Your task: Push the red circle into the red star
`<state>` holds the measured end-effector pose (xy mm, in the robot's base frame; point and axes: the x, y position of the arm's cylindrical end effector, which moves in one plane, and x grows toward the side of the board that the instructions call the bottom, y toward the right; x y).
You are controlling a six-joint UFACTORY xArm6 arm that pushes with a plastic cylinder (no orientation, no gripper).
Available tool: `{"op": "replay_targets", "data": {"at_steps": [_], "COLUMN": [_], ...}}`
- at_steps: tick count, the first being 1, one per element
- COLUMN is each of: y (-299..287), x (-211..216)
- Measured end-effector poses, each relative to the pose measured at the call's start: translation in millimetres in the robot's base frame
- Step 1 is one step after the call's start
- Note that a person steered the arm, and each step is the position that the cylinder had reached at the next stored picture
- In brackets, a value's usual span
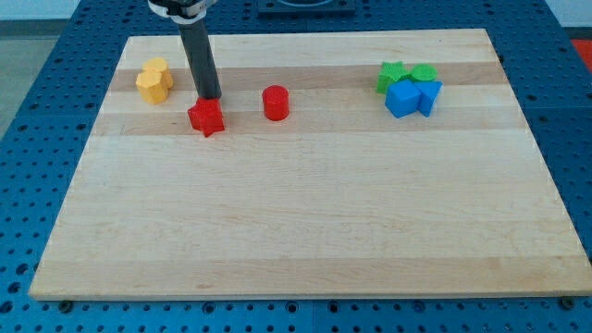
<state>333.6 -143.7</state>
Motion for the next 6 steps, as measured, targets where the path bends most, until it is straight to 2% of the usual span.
{"op": "replay_targets", "data": {"at_steps": [2, 3, 4, 5, 6], "y": [-1.9, 31.0, 98.0, 106.3, 145.4], "x": [0.0, -6.7, -3.6, -3.8, -3.1]}}
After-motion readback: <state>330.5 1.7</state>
